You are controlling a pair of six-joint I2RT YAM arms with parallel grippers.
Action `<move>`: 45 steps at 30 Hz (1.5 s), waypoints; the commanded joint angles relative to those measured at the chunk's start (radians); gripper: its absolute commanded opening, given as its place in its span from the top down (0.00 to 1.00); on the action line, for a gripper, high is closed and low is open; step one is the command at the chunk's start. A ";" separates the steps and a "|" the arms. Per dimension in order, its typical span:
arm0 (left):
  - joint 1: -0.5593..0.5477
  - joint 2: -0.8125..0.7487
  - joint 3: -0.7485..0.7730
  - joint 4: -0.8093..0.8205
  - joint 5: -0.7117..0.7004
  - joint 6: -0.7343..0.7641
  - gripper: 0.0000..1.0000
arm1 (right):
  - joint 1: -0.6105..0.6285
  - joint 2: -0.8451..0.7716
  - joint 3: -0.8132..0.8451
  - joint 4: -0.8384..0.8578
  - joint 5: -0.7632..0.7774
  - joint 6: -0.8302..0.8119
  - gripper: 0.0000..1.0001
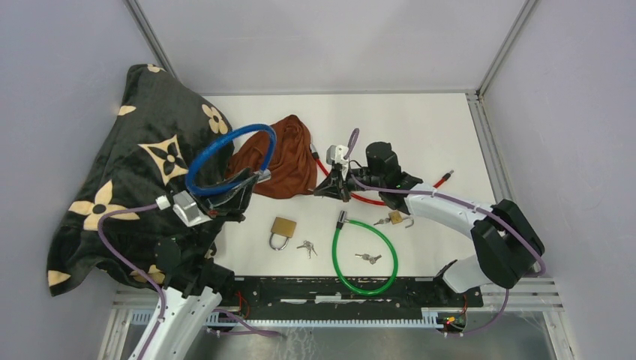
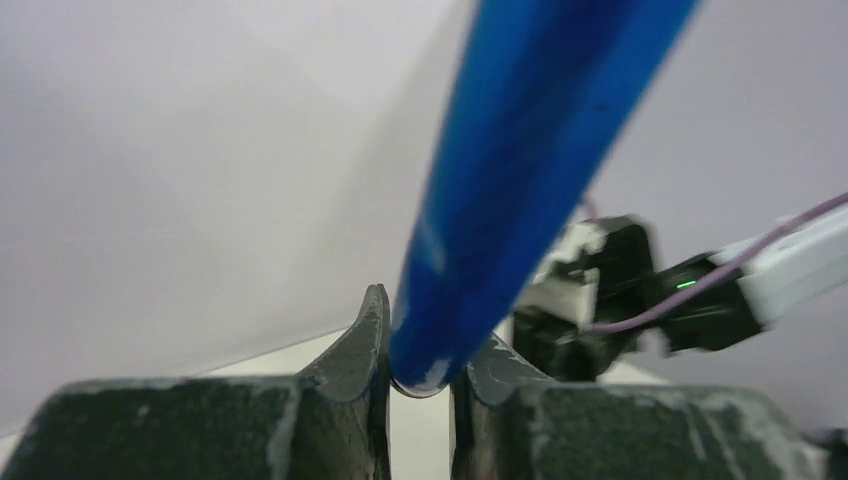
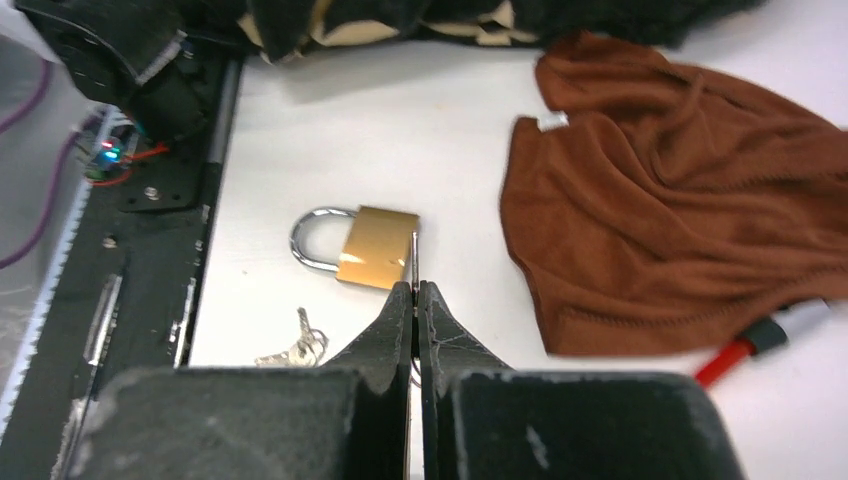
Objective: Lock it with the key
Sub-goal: Lock the lock, then place the key at the center of the board, then place the lock at the center of the board.
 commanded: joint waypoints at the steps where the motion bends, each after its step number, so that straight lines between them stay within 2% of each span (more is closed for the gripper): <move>1: 0.004 -0.051 -0.007 -0.209 -0.226 0.610 0.98 | -0.007 -0.086 0.028 -0.147 0.164 -0.070 1.00; 5: 0.003 -0.048 -0.001 -0.414 -0.419 1.039 0.98 | -0.011 -0.152 0.016 -0.248 0.323 -0.120 1.00; 7: 0.004 -0.014 -0.005 -0.478 -0.528 1.154 0.98 | -0.014 -0.179 0.003 -0.260 0.348 -0.126 1.00; 11: 0.004 0.103 0.025 -0.647 -0.745 1.198 0.98 | -0.016 -0.225 -0.014 -0.261 0.345 -0.129 1.00; 14: 0.004 0.187 0.066 -0.865 -0.755 1.197 0.98 | -0.015 -0.245 -0.017 -0.267 0.340 -0.137 1.00; 16: 0.003 0.216 0.053 -0.945 -0.761 1.238 0.98 | -0.014 -0.252 -0.016 -0.269 0.334 -0.137 1.00; 22: 0.003 0.194 -0.062 -1.005 -0.828 1.465 0.98 | 0.008 -0.245 -0.007 -0.245 0.319 -0.113 1.00; 24: 0.004 0.181 -0.086 -1.064 -0.799 1.510 0.98 | 0.036 -0.218 0.005 -0.218 0.314 -0.100 1.00; 25: 0.003 0.180 -0.090 -1.110 -0.760 1.526 0.93 | 0.057 -0.189 0.024 -0.215 0.314 -0.095 1.00; 27: 0.004 0.189 -0.078 -1.177 -0.698 1.503 0.57 | 0.099 -0.120 0.081 -0.223 0.322 -0.087 1.00; 28: 0.004 0.196 -0.058 -1.227 -0.654 1.495 0.31 | 0.122 -0.083 0.122 -0.230 0.326 -0.077 1.00; 29: 0.004 0.209 -0.032 -1.285 -0.605 1.489 0.13 | 0.138 -0.038 0.157 -0.234 0.326 -0.066 1.00; 30: 0.004 0.222 0.012 -1.351 -0.560 1.493 0.03 | 0.157 0.000 0.199 -0.234 0.327 -0.043 1.00; 35: 0.003 0.284 0.188 -1.547 -0.423 1.483 0.00 | 0.213 0.233 0.377 -0.194 0.288 0.137 1.00; 39: 0.003 0.301 0.366 -1.711 -0.208 1.478 0.00 | 0.277 0.451 0.536 -0.209 0.235 0.251 1.00; 42: 0.003 0.311 0.481 -1.706 -0.045 1.366 0.00 | 0.306 0.572 0.609 -0.187 0.188 0.342 1.00; 45: 0.005 0.311 0.567 -1.618 0.069 1.186 0.00 | 0.313 0.673 0.651 -0.140 0.189 0.422 1.00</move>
